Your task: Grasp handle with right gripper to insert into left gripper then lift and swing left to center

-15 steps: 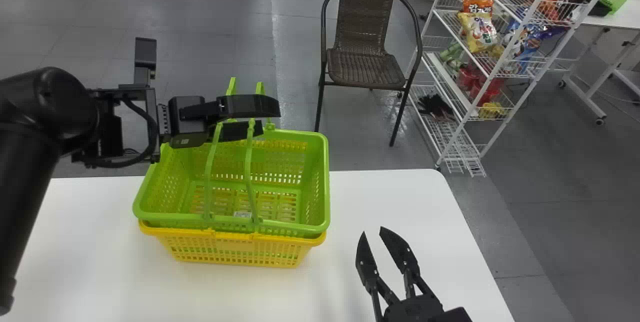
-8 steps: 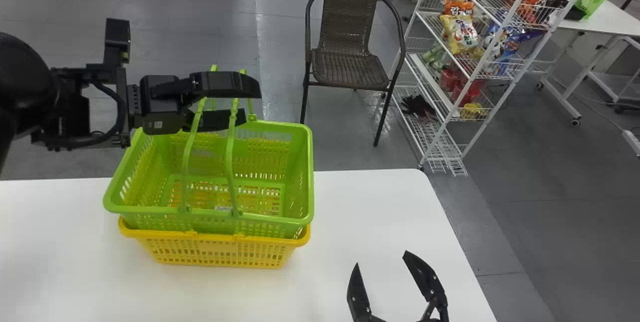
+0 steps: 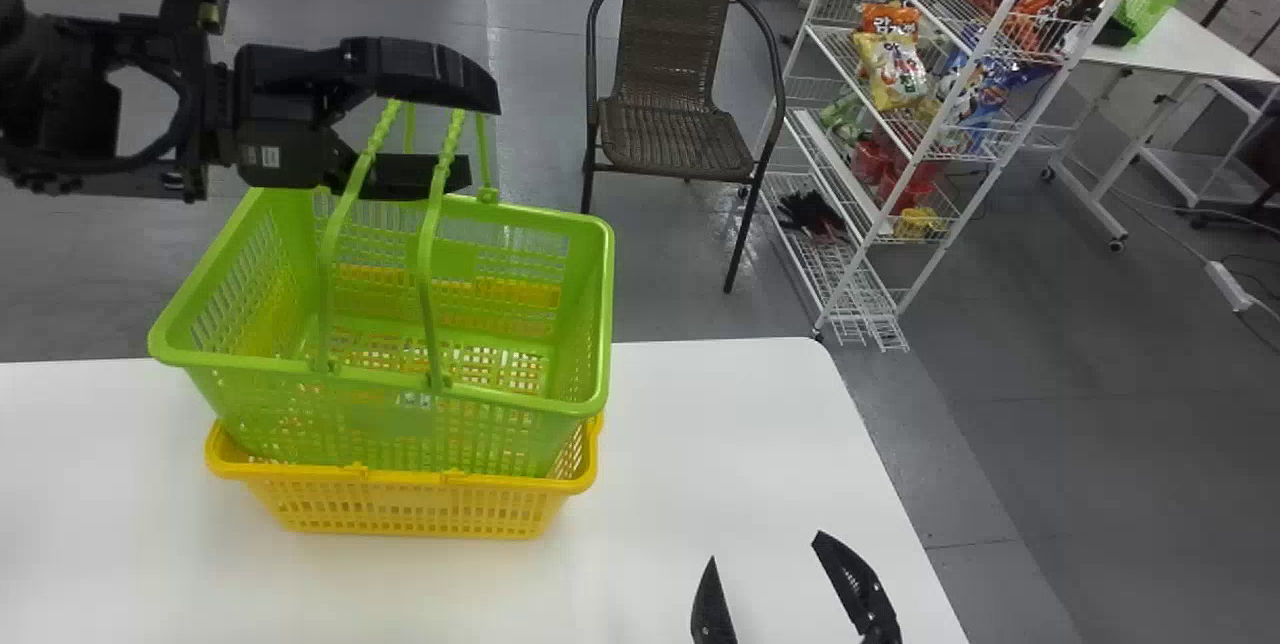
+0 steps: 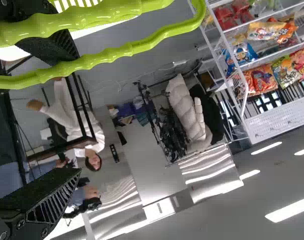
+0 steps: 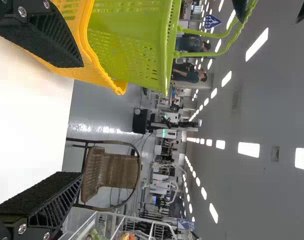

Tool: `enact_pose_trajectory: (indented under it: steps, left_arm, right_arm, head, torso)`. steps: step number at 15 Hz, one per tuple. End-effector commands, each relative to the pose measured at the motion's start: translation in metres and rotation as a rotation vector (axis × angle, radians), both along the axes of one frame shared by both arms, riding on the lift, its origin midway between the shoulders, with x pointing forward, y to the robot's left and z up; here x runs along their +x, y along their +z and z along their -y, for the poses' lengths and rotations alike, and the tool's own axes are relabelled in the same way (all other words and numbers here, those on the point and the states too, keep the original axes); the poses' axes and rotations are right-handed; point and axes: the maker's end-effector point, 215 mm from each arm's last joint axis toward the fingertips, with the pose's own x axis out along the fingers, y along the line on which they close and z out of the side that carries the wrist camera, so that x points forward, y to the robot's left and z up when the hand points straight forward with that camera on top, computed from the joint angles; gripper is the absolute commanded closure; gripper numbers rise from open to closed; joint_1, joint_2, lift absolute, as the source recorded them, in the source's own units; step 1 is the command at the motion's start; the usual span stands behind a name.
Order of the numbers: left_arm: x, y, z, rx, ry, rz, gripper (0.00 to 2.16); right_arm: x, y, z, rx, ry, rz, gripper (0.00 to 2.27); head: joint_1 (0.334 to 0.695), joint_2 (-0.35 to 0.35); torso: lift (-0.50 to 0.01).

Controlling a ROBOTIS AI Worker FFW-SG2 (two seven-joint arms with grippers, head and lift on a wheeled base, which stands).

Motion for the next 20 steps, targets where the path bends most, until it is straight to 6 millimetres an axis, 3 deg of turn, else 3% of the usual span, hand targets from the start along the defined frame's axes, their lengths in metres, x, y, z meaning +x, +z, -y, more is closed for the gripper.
enact_pose_trajectory:
  steps: [1,5,14,18,19,20]
  left_arm:
    - [0.005,0.021,0.000,-0.004,-0.009,-0.004,0.06]
    - [0.015,0.070,-0.002,-0.035,-0.022,0.013,0.06]
    - [0.026,0.127,-0.016,-0.096,-0.012,0.052,0.09]
    - [0.029,0.130,-0.022,-0.095,-0.001,0.048,0.23]
    - [0.030,0.129,-0.025,-0.092,0.004,0.047,0.40]
    - [0.030,0.128,-0.025,-0.092,0.004,0.042,0.71]
  right_arm:
    - [-0.002,-0.002,0.001,0.003,-0.001,0.001,0.03]
    - [-0.005,-0.004,0.002,0.002,0.000,-0.002,0.03]
    - [-0.007,-0.008,0.002,0.001,-0.001,-0.010,0.03]
    - [-0.009,-0.012,0.003,0.000,-0.001,-0.019,0.03]
    - [-0.009,-0.012,0.003,0.000,-0.001,-0.019,0.03]
    - [-0.010,-0.013,0.003,0.000,0.001,-0.021,0.03]
  head:
    - [0.695,-0.271]
    - [0.695,-0.271]
    - [0.695,-0.261]
    - [0.695,-0.250]
    - [0.695,-0.246]
    - [0.695,-0.245]
  torso:
    - [0.000]
    - [0.000]
    - [0.000]
    - [0.000]
    - [0.000]
    - [0.000]
